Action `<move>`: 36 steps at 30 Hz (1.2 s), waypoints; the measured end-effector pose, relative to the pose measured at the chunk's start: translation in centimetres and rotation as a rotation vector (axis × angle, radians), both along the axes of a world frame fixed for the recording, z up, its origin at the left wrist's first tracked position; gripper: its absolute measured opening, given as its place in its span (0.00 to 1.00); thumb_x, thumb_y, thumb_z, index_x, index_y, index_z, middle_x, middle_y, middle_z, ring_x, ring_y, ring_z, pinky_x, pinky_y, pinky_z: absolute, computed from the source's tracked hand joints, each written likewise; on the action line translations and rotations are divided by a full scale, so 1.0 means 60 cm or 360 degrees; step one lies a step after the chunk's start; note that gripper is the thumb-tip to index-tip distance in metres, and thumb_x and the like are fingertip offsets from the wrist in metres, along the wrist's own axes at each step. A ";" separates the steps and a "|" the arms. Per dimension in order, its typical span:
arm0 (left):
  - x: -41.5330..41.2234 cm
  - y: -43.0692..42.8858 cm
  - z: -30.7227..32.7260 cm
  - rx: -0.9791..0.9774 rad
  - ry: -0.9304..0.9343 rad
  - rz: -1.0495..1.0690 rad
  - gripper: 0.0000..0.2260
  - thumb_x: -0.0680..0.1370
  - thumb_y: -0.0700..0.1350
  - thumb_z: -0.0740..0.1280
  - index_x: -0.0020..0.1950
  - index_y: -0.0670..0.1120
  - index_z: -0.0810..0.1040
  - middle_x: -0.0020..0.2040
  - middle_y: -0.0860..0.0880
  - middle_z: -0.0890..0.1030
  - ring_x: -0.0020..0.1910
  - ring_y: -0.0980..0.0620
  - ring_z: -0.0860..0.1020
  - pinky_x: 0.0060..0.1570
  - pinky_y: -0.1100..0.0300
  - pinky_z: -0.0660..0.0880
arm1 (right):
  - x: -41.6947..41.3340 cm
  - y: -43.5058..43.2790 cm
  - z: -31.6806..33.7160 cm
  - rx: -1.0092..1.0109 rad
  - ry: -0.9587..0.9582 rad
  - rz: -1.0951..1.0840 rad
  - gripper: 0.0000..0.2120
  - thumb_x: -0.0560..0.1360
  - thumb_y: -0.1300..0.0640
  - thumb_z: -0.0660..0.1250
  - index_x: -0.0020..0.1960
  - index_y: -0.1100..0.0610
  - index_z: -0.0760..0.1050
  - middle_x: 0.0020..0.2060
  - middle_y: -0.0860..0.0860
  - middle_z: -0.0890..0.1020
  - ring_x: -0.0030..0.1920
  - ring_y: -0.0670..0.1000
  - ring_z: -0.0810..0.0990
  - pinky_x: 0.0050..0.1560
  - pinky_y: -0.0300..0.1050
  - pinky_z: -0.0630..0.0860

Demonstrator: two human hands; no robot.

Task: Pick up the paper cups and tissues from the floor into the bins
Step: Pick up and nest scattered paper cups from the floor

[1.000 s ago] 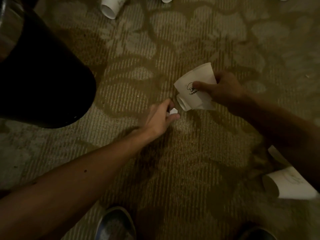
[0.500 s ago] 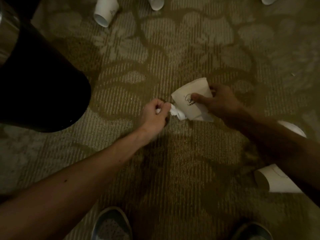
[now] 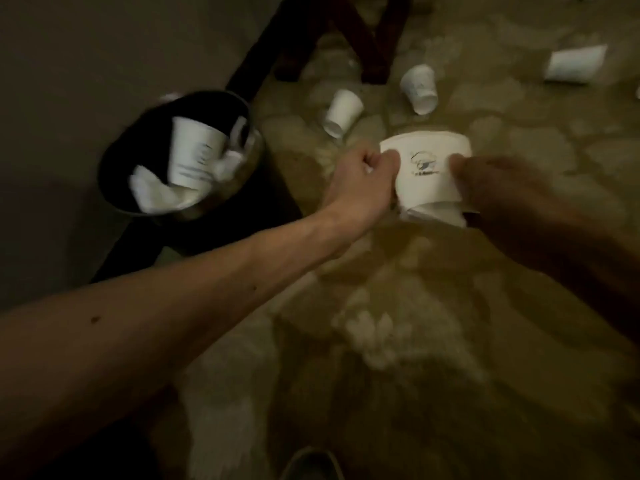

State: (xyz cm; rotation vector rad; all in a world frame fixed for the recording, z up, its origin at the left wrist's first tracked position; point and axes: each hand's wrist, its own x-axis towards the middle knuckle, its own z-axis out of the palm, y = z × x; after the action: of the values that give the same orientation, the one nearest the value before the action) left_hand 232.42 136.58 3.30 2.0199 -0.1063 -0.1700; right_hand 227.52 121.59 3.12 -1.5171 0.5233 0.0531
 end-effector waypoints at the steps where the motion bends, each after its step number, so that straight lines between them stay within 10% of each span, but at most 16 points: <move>1: 0.020 0.025 0.033 0.0058 -0.0139 0.0027 0.12 0.80 0.51 0.64 0.39 0.50 0.69 0.28 0.57 0.74 0.27 0.63 0.71 0.28 0.66 0.68 | 0.022 0.018 0.024 0.0046 -0.0045 0.0013 0.09 0.81 0.52 0.62 0.48 0.57 0.75 0.42 0.49 0.83 0.34 0.42 0.84 0.28 0.37 0.78; 4: 0.070 0.099 0.118 0.0138 -0.0345 0.0131 0.11 0.79 0.53 0.64 0.40 0.50 0.72 0.29 0.61 0.77 0.31 0.65 0.75 0.33 0.65 0.71 | 0.079 0.079 0.099 0.0156 -0.0173 0.0159 0.14 0.80 0.51 0.64 0.60 0.59 0.75 0.53 0.54 0.84 0.48 0.51 0.85 0.35 0.44 0.81; 13: 0.144 0.321 0.184 0.0036 -0.0152 0.0437 0.11 0.80 0.53 0.64 0.40 0.50 0.75 0.30 0.55 0.75 0.25 0.59 0.71 0.22 0.66 0.65 | 0.182 0.274 0.177 0.0297 -0.0216 0.0673 0.07 0.81 0.55 0.63 0.54 0.59 0.74 0.48 0.54 0.85 0.47 0.52 0.86 0.34 0.46 0.83; 26: 0.154 0.404 0.058 0.0648 -0.0176 0.0377 0.16 0.83 0.59 0.55 0.46 0.51 0.75 0.42 0.53 0.80 0.38 0.59 0.78 0.32 0.62 0.69 | 0.216 0.340 0.096 -0.1574 -0.0364 0.0891 0.29 0.76 0.39 0.66 0.67 0.58 0.68 0.63 0.55 0.75 0.64 0.57 0.70 0.61 0.54 0.71; 32: 0.141 0.424 0.077 0.0837 -0.0231 0.0159 0.16 0.83 0.57 0.58 0.42 0.51 0.76 0.35 0.54 0.79 0.30 0.64 0.78 0.23 0.71 0.67 | 0.197 0.335 0.101 -0.1587 -0.0411 0.0972 0.32 0.73 0.37 0.67 0.70 0.52 0.66 0.65 0.54 0.72 0.67 0.57 0.66 0.65 0.57 0.68; 36: 0.135 0.432 0.095 0.0792 -0.0316 0.0292 0.13 0.81 0.59 0.62 0.48 0.51 0.78 0.40 0.53 0.81 0.39 0.57 0.80 0.35 0.59 0.76 | 0.188 0.347 0.117 -0.1431 -0.0550 0.0848 0.24 0.72 0.37 0.70 0.59 0.51 0.73 0.53 0.50 0.79 0.57 0.54 0.76 0.54 0.55 0.77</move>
State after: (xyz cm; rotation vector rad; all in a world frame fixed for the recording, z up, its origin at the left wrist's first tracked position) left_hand 240.51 162.52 9.01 2.5258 -0.0007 0.1362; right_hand 238.79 142.44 10.15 -2.4515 -0.1991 -0.0407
